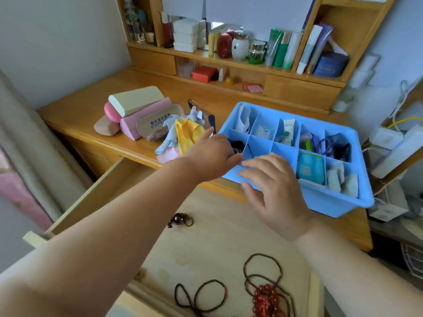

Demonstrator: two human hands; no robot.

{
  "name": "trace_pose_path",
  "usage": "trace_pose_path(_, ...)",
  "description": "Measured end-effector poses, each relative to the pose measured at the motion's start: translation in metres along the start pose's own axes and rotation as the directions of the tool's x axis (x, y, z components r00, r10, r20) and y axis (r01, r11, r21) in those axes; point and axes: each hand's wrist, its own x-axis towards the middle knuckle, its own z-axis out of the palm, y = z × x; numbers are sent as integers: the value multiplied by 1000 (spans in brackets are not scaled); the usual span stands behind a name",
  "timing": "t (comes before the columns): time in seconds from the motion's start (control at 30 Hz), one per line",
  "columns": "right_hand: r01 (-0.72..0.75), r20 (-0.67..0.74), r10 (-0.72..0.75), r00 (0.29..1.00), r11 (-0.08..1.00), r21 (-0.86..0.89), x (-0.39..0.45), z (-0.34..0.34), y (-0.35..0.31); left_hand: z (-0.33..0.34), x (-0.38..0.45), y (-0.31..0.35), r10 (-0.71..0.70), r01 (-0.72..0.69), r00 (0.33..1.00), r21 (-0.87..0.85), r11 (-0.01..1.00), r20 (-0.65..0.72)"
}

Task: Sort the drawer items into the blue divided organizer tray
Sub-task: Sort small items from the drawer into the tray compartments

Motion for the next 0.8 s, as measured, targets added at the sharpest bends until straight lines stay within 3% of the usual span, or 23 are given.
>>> trace_pose_path(0.03,41,7,-41,999,999,26,-16,4,-11,2,-10,0,10,-24,992,-107,994,-126)
trace_pose_path(0.1,49,106,-63,992,990,129,-50,14,-29,13,-41,1,-33,-106,908,-303,947,-418)
trace_pose_path(0.17,-69,347,-3,938,978,196,-79,27,-43,34,-78,1,-164,-100,818,-417,903,-551)
trace_pose_path(0.23,-276,651,110,751,948,157,-105,43,-52,63,-110,-5,-325,70,851,-524,849,-413)
trace_pose_path(0.3,-352,800,163,578,934,64,-132,60,-55,95,-130,-18,-456,341,885,-530,777,-99)
trace_pose_path(0.37,-377,830,191,523,926,24,-144,69,-58,123,-137,-29,-481,500,864,-382,778,150)
trace_pose_path(0.43,-407,832,211,513,913,20,-147,72,-59,141,-136,-33,-459,524,841,-217,824,287)
trace_pose_path(0.53,-470,813,243,529,882,42,-142,70,-56,155,-128,-27,-444,490,827,-55,870,344)
trace_pose_path(0.63,-607,777,323,540,790,93,-130,64,-54,156,-125,-14,-387,468,856,-195,862,344)
trace_pose_path(0.7,-732,747,399,531,660,168,-118,59,-54,146,-125,5,-284,426,893,-456,781,348)
trace_pose_path(0.8,-916,811,439,385,288,279,-98,51,-56,118,-125,37,-251,354,935,-708,610,251)
